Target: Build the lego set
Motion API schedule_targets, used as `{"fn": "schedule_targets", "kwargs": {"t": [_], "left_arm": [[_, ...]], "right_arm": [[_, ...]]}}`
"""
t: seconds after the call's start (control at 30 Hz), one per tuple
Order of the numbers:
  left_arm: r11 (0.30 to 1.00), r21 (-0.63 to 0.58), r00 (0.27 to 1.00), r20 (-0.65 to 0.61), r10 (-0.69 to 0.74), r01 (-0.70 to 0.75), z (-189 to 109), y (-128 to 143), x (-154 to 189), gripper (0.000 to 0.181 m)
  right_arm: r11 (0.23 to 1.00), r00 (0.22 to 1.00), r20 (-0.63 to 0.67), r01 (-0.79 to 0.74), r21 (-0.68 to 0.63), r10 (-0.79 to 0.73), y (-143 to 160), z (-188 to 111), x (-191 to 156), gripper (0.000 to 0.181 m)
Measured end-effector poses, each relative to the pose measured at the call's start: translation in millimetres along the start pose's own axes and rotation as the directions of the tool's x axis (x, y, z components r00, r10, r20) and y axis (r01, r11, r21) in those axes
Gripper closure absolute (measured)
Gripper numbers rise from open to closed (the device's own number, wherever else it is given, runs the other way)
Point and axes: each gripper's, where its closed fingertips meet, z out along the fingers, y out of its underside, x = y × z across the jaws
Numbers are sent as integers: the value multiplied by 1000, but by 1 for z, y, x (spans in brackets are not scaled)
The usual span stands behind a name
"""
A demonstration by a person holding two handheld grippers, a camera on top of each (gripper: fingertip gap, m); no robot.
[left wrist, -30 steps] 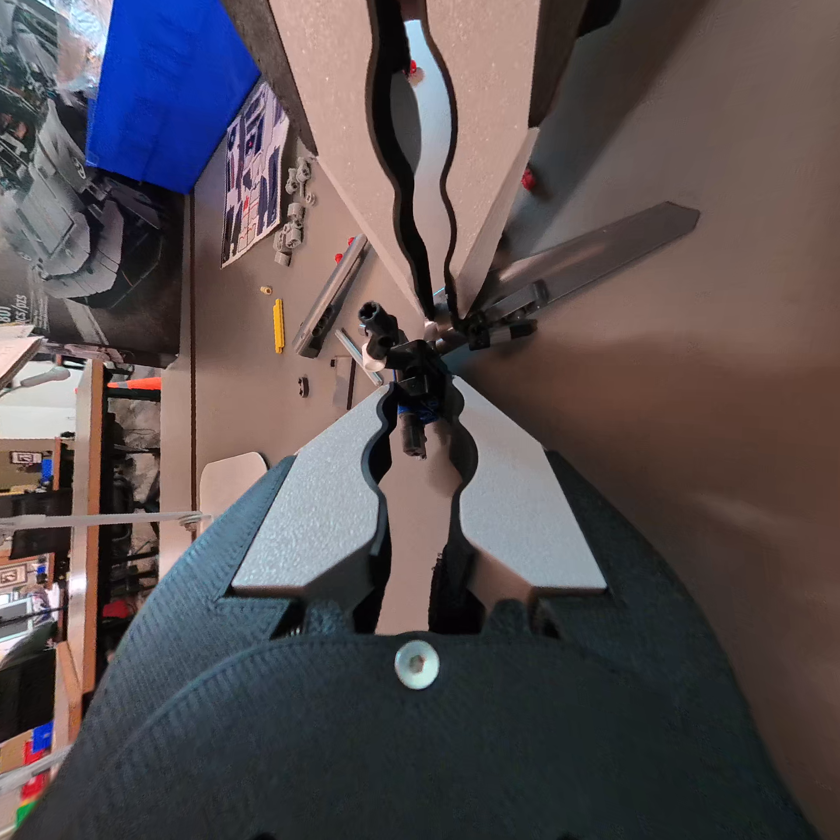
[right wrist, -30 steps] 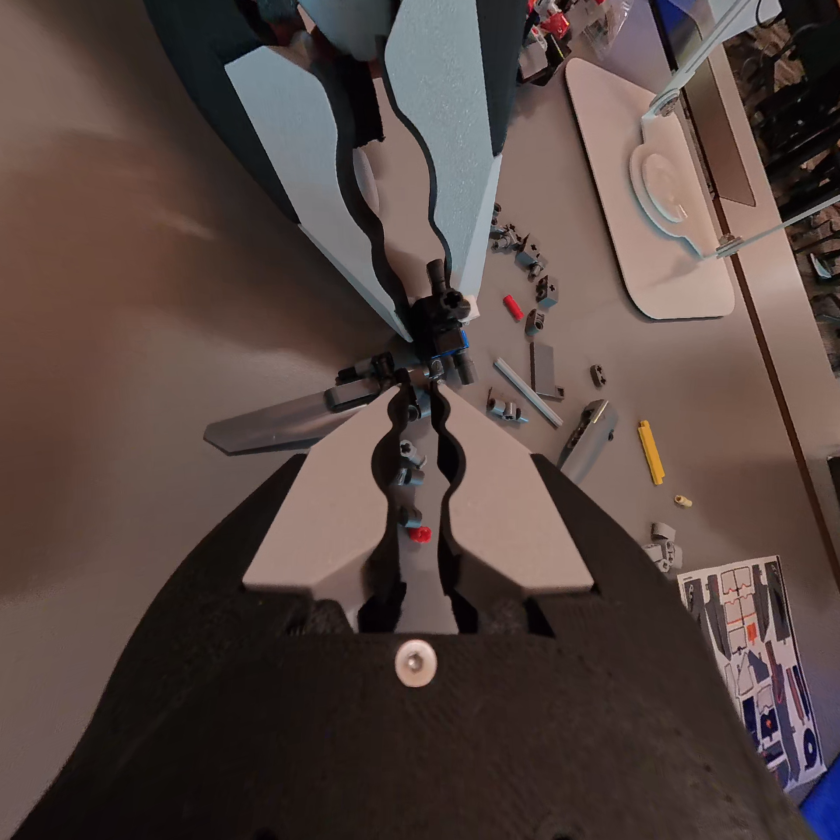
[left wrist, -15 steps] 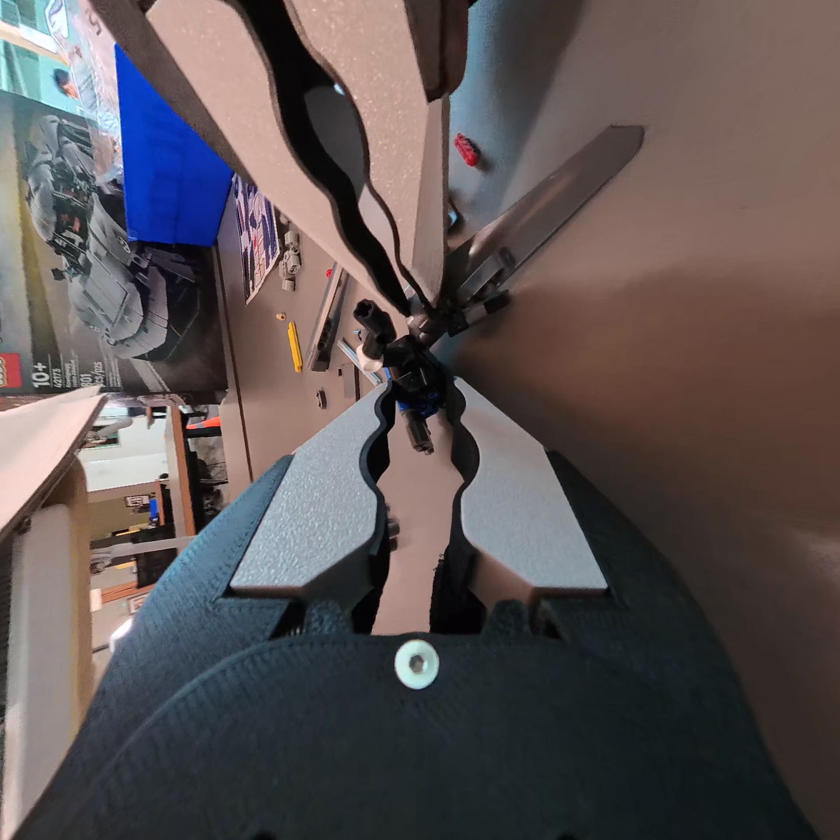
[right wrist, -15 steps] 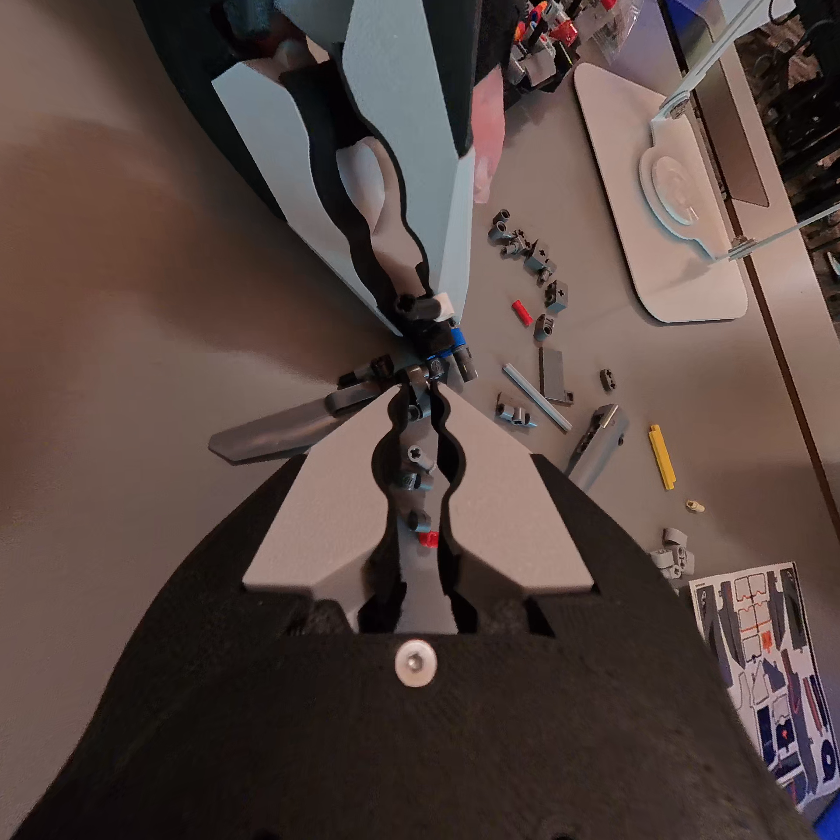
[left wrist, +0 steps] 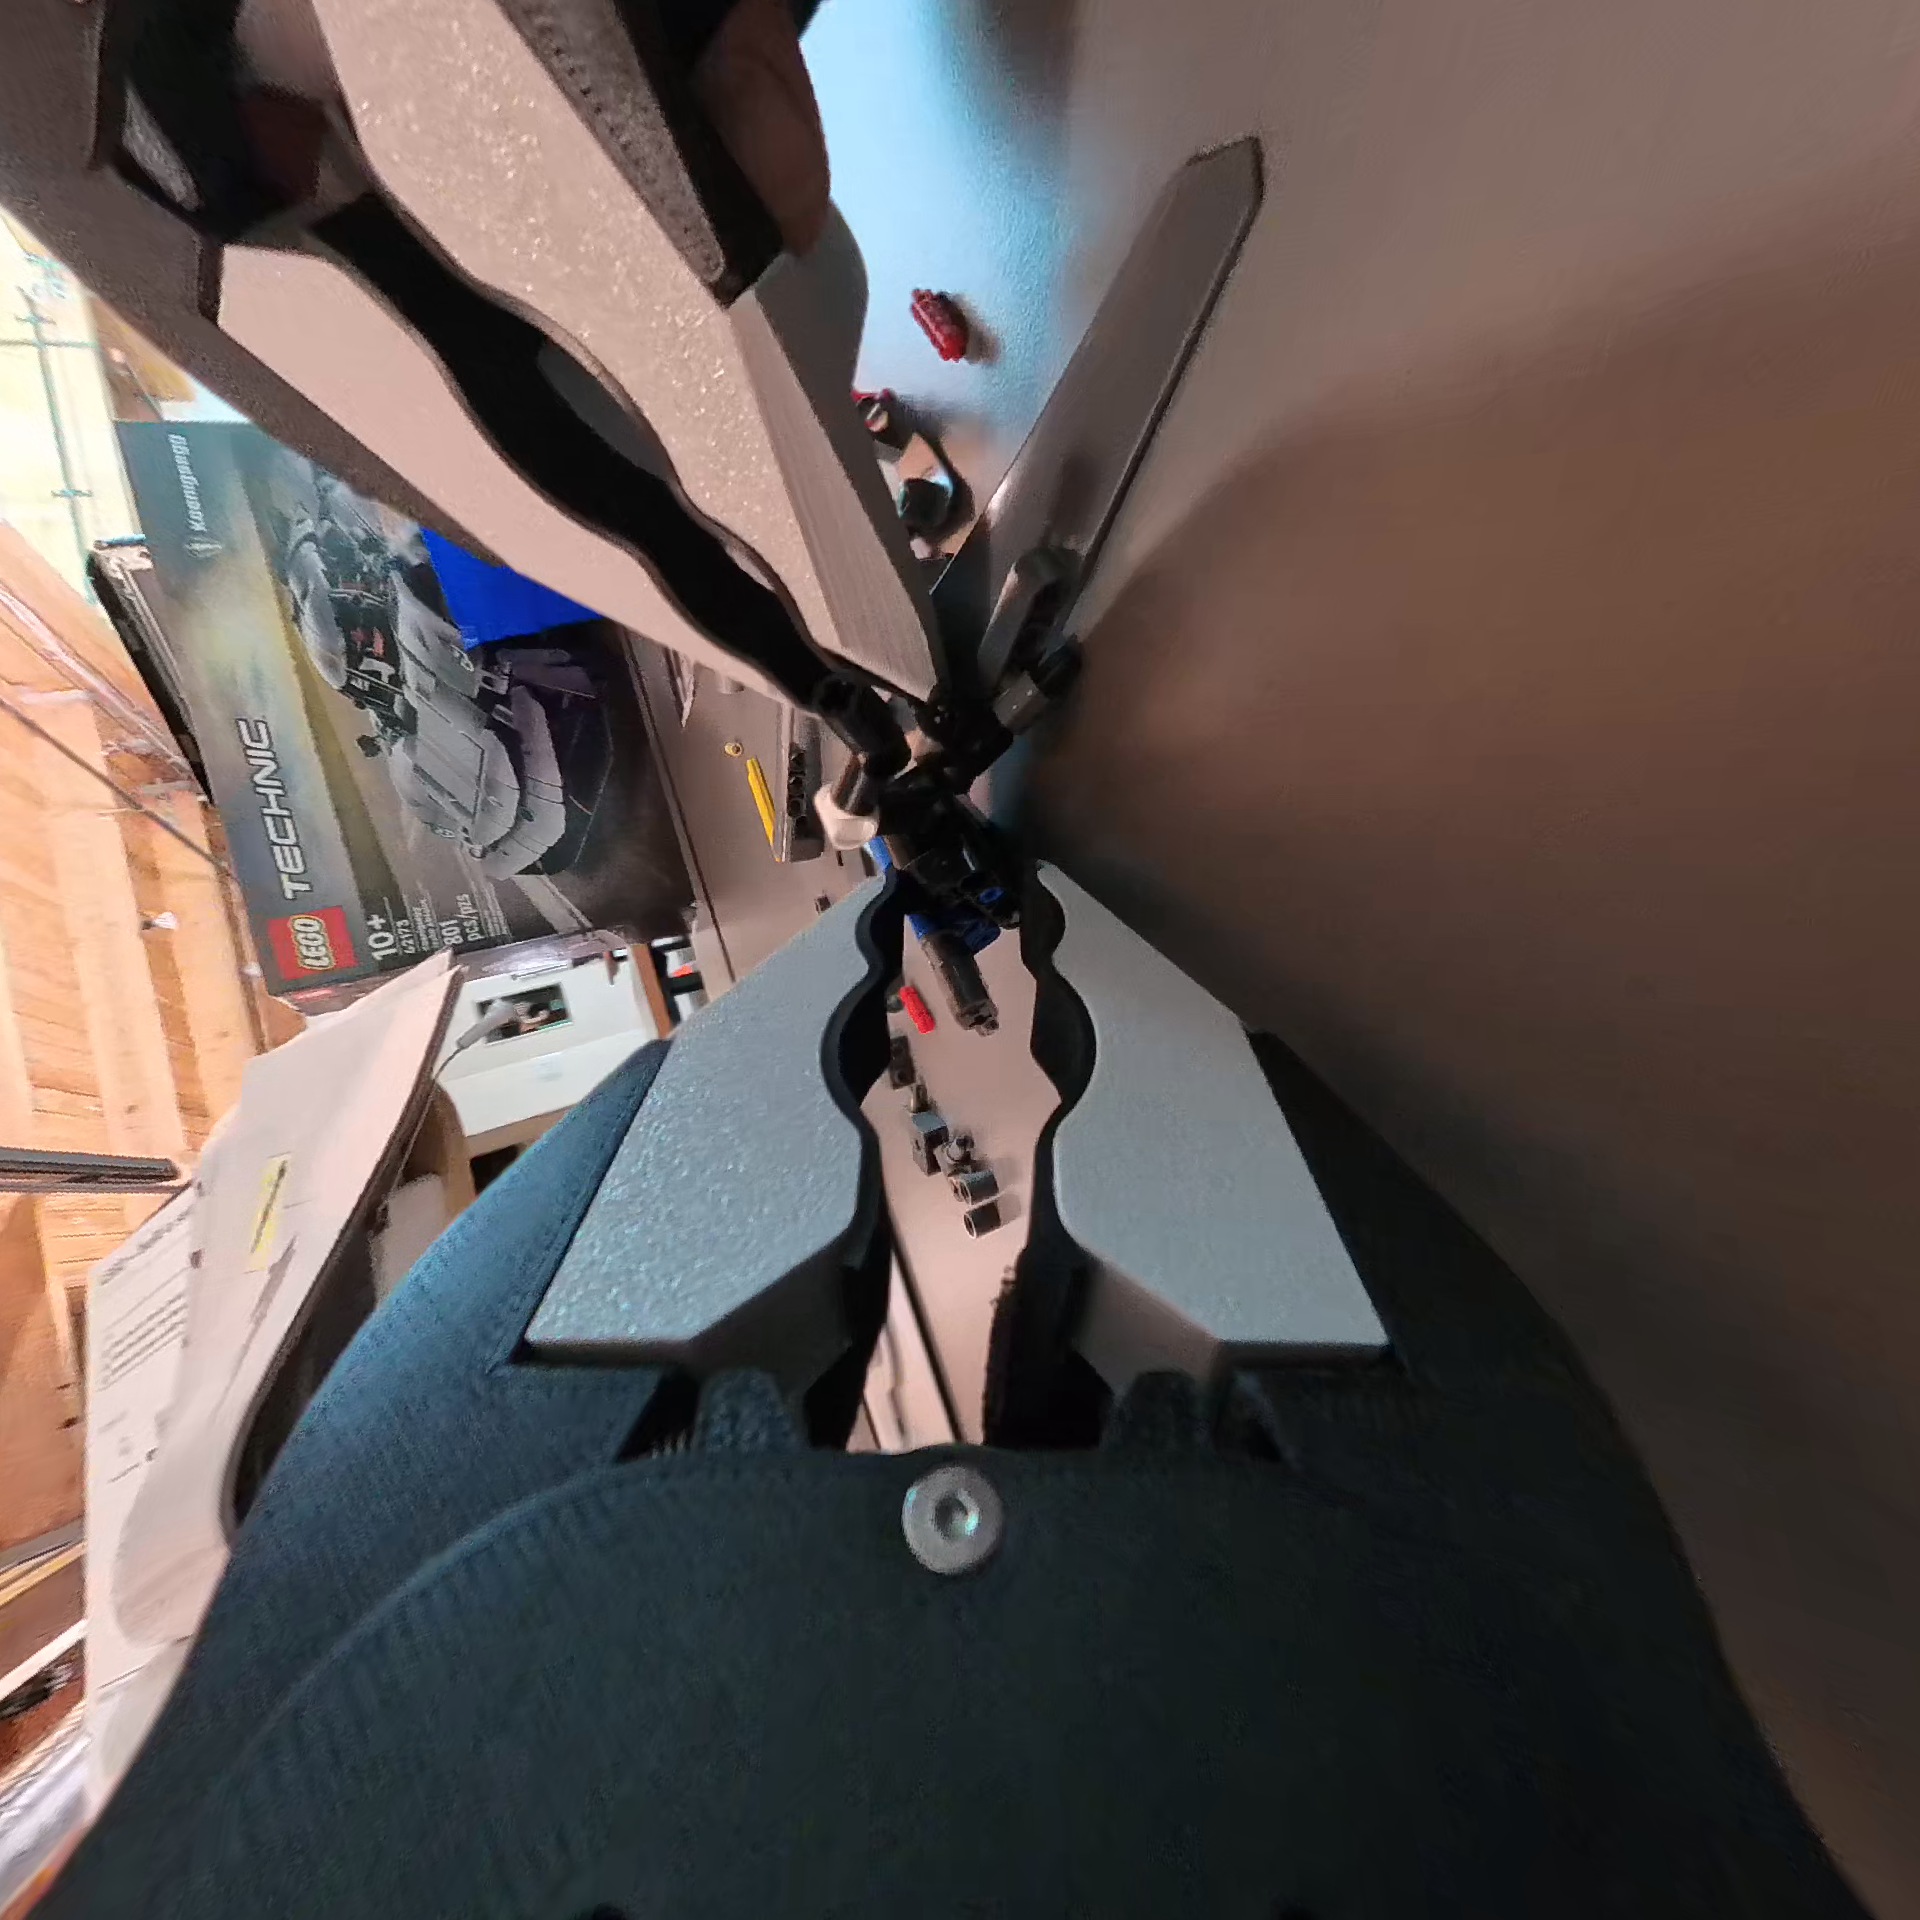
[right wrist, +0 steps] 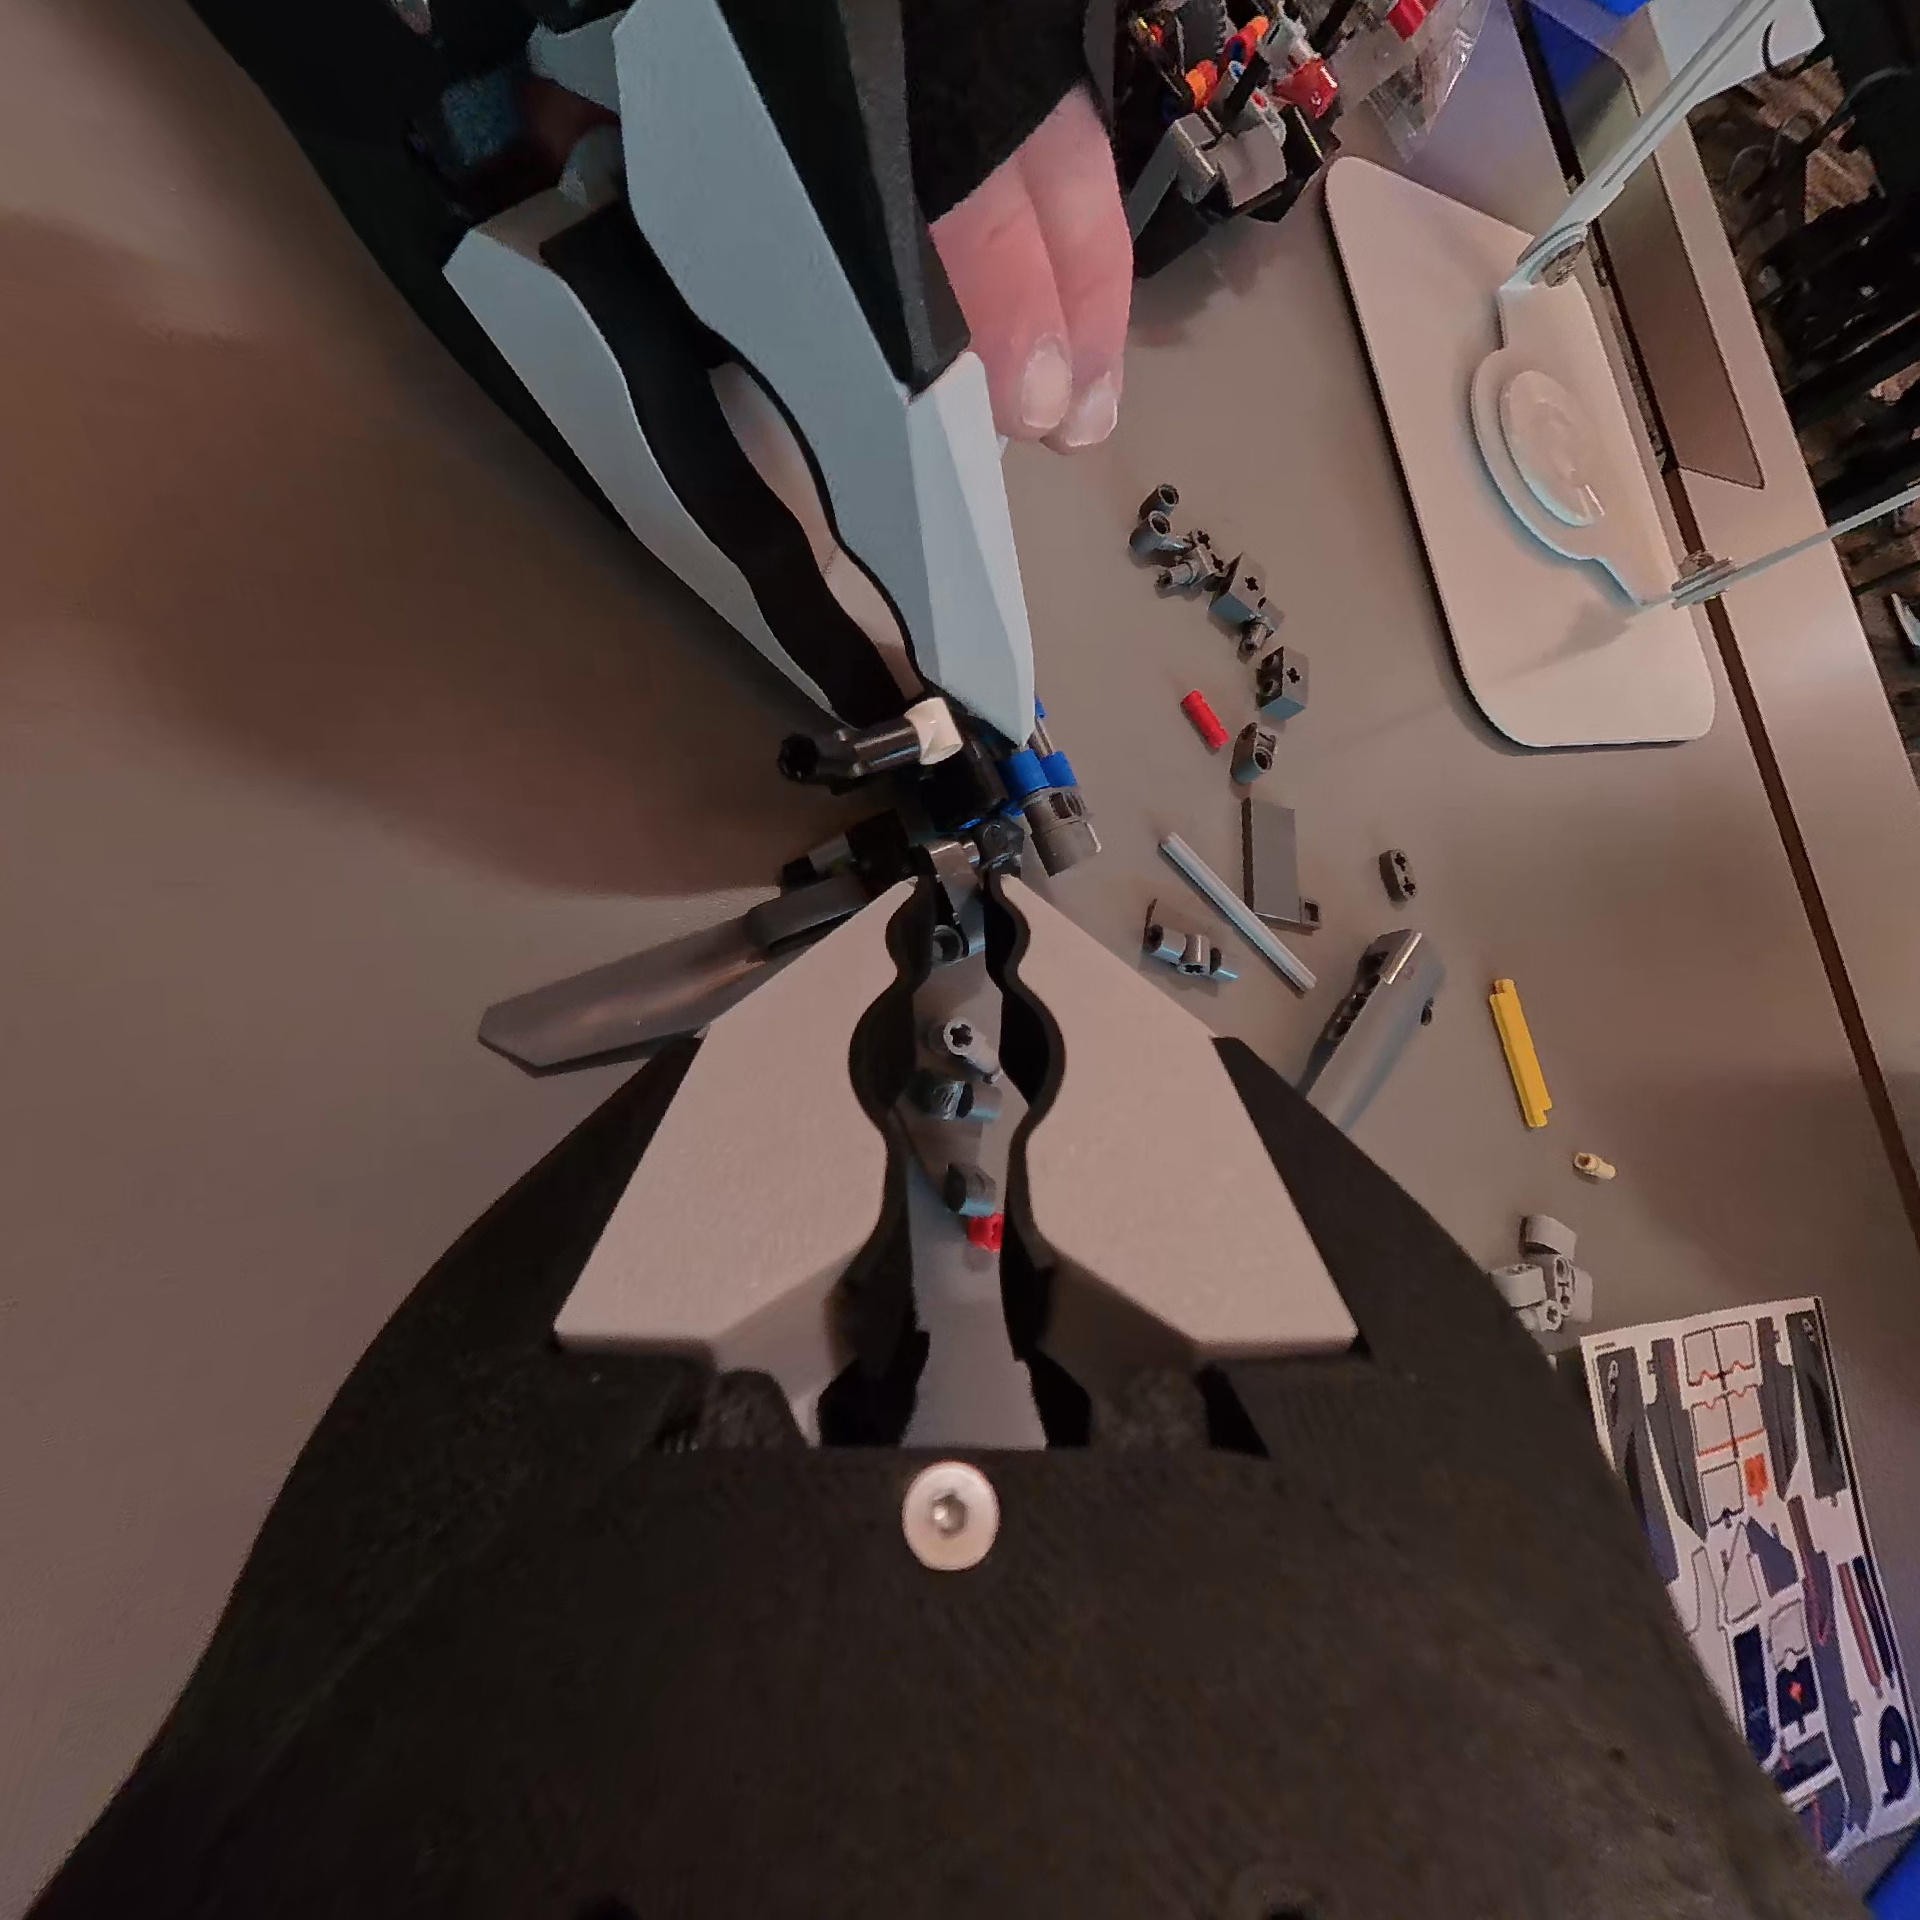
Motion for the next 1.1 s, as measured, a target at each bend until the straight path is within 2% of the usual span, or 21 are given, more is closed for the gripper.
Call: {"fn": "schedule_targets", "kwargs": {"t": [0.67, 1.1], "left_arm": [[991, -60, 990, 58, 125, -121, 0, -2, 0, 163], [988, -71, 988, 64, 144, -139, 0, -2, 0, 163]], "right_arm": [[1000, 1000, -14, 8, -10, -8, 0, 0, -1, 174], [1000, 1000, -26, 17, 15, -16, -4, -3, -1, 174]]}}
